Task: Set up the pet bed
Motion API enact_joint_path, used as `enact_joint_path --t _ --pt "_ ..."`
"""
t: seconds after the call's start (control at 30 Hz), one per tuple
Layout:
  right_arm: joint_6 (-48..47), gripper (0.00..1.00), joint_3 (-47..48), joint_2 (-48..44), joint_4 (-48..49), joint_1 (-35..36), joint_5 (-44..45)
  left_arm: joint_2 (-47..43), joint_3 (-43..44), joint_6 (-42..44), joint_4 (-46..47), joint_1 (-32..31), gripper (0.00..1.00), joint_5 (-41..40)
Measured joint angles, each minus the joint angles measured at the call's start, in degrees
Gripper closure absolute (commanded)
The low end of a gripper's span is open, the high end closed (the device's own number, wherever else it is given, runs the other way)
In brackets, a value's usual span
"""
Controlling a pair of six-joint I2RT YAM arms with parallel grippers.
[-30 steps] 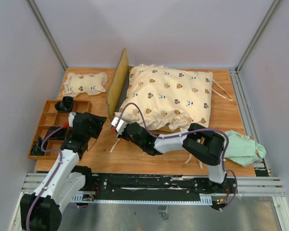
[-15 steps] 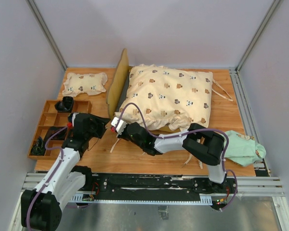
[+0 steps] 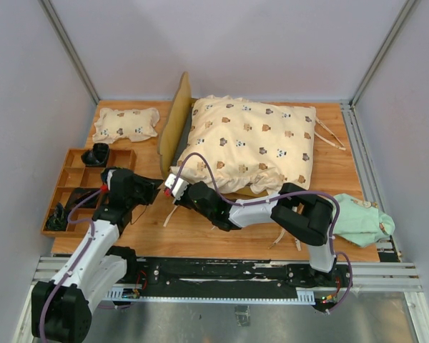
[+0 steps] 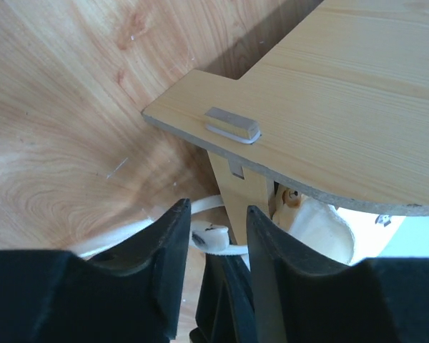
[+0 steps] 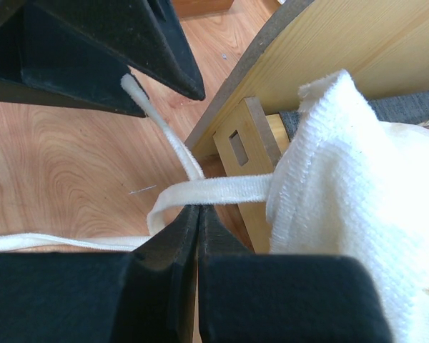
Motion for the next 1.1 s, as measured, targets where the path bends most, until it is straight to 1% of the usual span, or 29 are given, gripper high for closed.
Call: enact_joint_path --t 0.03,0.07,0.1,0.13,0.17,0.2,0.27,0.3,0.33,0.37,0.4,0.5,0.57,0.7,0.77,0.87,0.93,1.0,1.1 --pt "-0.02 1.0 0.0 0.0 0.02 0.0 0.0 0.04 -0.24 -0.13 0.11 0.0 0.84 0.11" --pt "-0.02 1.0 0.0 0.0 0.02 0.0 0.0 0.09 -0.44 -0.39 0.26 0.02 0.96 0.24" --pt "-0.04 1.0 0.0 0.0 0.02 0.0 0.04 0.11 -0.7 -0.2 0.48 0.02 0.99 0.44" --pt "-0.02 1.0 0.0 0.0 0.02 0.0 0.09 0.15 -0.85 -0.63 0.68 0.02 1.0 0.52" --pt "-0.02 0.97 0.0 0.0 0.04 0.0 0.15 0.15 -1.01 -0.98 0.9 0.02 1.0 0.66" --pt "-0.02 0.9 0.0 0.0 0.07 0.0 0.28 0.15 -1.16 -1.03 1.05 0.02 1.0 0.72" --pt "-0.15 0.65 0.0 0.0 0.17 0.0 0.37 0.15 -1.33 -1.09 1.31 0.02 1.0 0.74" --pt "-0.09 0.55 -0.07 0.0 0.33 0.0 0.33 0.13 -1.36 -1.09 1.49 0.02 1.0 0.72" --pt "-0.63 0.47 -0.44 -0.2 0.66 0.0 -0.09 0.13 -1.36 -1.11 1.66 0.02 1.0 0.7" --pt "-0.74 0.42 -1.18 -0.72 0.79 0.0 -0.66 0.13 -1.36 -1.11 1.97 0.02 1.0 0.63" --pt "-1.7 0.39 -2.95 -2.03 0.94 0.02 -1.84 0.13 -1.36 -1.11 2.27 0.02 1.0 0.57" --pt "-4.57 0.38 -6.86 -6.99 -1.81 0.02 -6.67 0.13 -1.36 -1.09 2.64 0.02 1.0 0.57" --pt "-7.65 0.38 -6.58 -9.51 -5.95 0.02 -10.08 0.24 -1.36 -1.14 2.69 0.02 1.0 0.66" --pt "-17.38 0.38 -3.45 -12.11 -16.63 0.13 -17.38 0.66 -1.36 -1.53 2.91 0.02 1.0 0.74" --pt "-24.04 0.4 -3.21 -12.26 -20.26 0.46 -20.41 0.63 -1.36 -1.53 2.99 0.02 1.0 0.74" --pt "-32.59 0.43 -3.23 -11.52 -23.78 1.36 -22.1 0.44 -1.25 -1.46 2.75 0.02 1.0 0.13" --pt "-38.29 0.44 -3.23 -10.45 -24.52 1.7 -22.75 0.17 -0.61 -1.14 1.84 0.02 1.0 -0.87" --pt "-42.03 0.46 -3.21 -9.35 -24.85 1.75 -23.47 -0.33 0.17 -0.63 1.16 0.02 1.0 -1.99" --pt "-47.43 0.51 -2.89 -7.17 -25.35 1.42 -24.68 -1.7 1.07 0.02 0.02 0.02 1.0 -3.82"
